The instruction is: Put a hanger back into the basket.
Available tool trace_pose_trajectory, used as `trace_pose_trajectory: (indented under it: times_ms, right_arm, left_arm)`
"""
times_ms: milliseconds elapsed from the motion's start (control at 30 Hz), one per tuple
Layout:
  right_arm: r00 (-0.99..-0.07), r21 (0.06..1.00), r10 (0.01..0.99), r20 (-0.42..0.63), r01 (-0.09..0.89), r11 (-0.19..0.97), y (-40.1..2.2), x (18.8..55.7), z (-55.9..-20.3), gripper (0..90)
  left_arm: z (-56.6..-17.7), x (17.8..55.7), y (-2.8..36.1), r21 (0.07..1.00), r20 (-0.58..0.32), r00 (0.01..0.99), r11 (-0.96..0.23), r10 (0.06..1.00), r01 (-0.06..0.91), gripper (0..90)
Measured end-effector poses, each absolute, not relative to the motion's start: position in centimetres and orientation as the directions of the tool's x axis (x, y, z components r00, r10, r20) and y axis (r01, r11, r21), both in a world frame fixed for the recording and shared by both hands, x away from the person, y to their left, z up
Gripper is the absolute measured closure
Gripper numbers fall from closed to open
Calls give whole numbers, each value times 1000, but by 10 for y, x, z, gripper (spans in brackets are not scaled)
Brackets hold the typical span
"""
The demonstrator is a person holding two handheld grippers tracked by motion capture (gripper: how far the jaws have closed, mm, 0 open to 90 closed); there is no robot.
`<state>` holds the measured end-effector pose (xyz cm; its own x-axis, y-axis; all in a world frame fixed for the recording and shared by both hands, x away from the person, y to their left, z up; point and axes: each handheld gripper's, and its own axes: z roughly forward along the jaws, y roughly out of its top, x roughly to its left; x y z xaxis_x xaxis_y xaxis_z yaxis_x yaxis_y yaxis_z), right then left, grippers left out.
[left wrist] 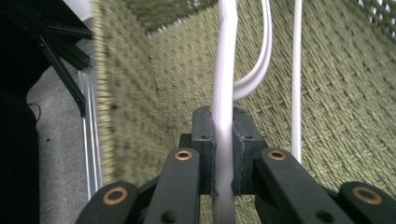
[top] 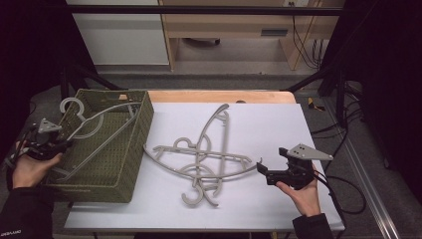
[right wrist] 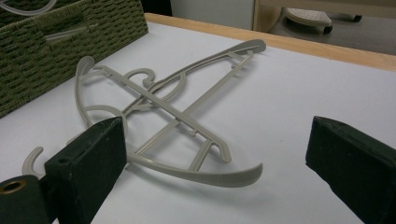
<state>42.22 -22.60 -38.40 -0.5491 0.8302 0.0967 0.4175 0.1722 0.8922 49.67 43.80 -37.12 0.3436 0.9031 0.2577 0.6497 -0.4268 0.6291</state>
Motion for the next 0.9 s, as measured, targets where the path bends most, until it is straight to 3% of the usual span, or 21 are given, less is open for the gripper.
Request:
trace_pose_trajectory:
  times_ms: [300, 433, 600, 900]
  right_arm:
    - [-553, 892, 828, 89, 415, 181, -226, 422, -384, 56]
    - [-559, 890, 825, 89, 417, 186, -226, 422, -384, 56]
    - [-560, 891, 824, 87, 413, 186, -226, 421, -383, 58]
    - [-565, 896, 821, 80, 401, 188, -227, 419, -380, 60]
  left_arm:
    - [-390, 508, 433, 561, 248, 334, -416, 909, 716, 810]
    - [-387, 507, 432, 556, 252, 314, -403, 915, 727, 751]
    - [-373, 497, 434, 627, 206, 305, -365, 930, 688, 710]
    - [-347, 471, 407, 778, 115, 363, -311, 925, 545, 466]
